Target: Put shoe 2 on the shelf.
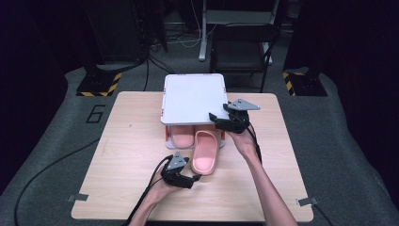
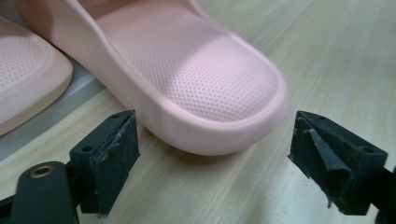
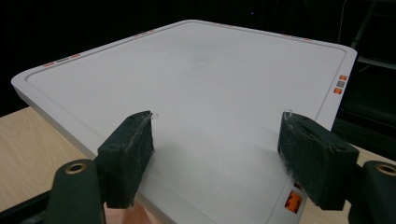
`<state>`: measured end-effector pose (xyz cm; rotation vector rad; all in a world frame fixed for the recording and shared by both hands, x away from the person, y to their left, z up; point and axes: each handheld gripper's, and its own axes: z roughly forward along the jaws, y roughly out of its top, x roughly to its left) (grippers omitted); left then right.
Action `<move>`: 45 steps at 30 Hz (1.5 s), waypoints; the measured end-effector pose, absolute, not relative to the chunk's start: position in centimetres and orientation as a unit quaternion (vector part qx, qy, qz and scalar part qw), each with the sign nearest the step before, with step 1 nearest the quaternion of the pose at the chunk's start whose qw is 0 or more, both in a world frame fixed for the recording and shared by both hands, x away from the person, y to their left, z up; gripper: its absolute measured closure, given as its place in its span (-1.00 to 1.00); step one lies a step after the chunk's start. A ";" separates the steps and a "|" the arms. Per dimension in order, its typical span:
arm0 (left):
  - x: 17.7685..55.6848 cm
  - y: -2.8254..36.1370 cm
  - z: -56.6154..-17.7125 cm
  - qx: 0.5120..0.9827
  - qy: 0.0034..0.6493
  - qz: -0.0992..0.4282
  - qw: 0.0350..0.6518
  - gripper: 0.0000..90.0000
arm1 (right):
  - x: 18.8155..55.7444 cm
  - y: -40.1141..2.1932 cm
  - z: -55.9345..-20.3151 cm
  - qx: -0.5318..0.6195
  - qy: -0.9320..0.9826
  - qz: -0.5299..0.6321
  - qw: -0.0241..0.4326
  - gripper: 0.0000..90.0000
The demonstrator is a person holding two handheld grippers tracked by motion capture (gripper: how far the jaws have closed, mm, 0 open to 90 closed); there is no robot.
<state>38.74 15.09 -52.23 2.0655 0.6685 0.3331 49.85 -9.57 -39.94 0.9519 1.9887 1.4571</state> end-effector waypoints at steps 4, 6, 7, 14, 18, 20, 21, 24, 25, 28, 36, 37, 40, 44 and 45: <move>39.2 14.4 -52.5 0.841 0.274 0.144 0.444 -0.57 | 49.8 -9.6 -39.9 0.350 0.732 0.531 0.245 -0.41; 39.6 14.2 -52.3 0.833 0.282 0.156 0.449 -0.48 | 49.8 -9.6 -39.9 0.350 0.730 0.533 0.247 -0.41; 39.8 14.1 -52.2 0.831 0.286 0.157 0.451 -0.46 | 49.8 -9.6 -39.9 0.351 0.731 0.531 0.246 -0.41; 41.4 12.8 -51.4 0.813 0.306 0.175 0.463 -0.36 | 49.8 -9.6 -39.9 0.351 0.731 0.531 0.247 -0.41; 42.3 11.7 -51.3 0.806 0.313 0.191 0.465 -0.33 | 49.8 -9.6 -39.9 0.351 0.731 0.531 0.246 -0.41; 42.6 11.2 -51.4 0.805 0.311 0.202 0.463 -0.31 | 49.8 -9.5 -39.9 0.352 0.731 0.531 0.247 -0.41; 42.8 11.0 -51.4 0.803 0.317 0.206 0.461 -0.30 | 49.8 -9.5 -39.9 0.351 0.731 0.531 0.247 -0.41; 43.6 10.6 -51.4 0.794 0.335 0.216 0.459 -0.28 | 49.8 -9.6 -39.9 0.352 0.731 0.531 0.247 -0.41; 43.8 10.5 -51.4 0.792 0.340 0.223 0.456 -0.28 | 49.8 -9.6 -39.9 0.352 0.730 0.531 0.247 -0.41; 44.6 10.4 -51.3 0.786 0.359 0.234 0.446 -0.27 | 49.8 -9.6 -39.9 0.352 0.730 0.531 0.247 -0.41; 45.9 10.2 -51.3 0.776 0.385 0.247 0.434 -0.26 | 49.7 -9.5 -39.9 0.354 0.729 0.532 0.247 -0.41; 46.2 10.2 -51.2 0.777 0.388 0.247 0.431 -0.26 | 49.7 -9.5 -39.9 0.354 0.729 0.532 0.247 -0.41; 46.5 10.1 -51.4 0.778 0.384 0.243 0.434 -0.28 | 49.7 -9.5 -40.0 0.353 0.729 0.532 0.246 -0.41; 45.9 10.1 -51.0 0.779 0.377 0.240 0.441 -0.26 | 49.7 -9.5 -40.0 0.353 0.729 0.532 0.246 -0.41; 45.6 10.4 -50.9 0.776 0.374 0.233 0.451 -0.26 | 49.8 -9.5 -40.0 0.353 0.729 0.532 0.246 -0.41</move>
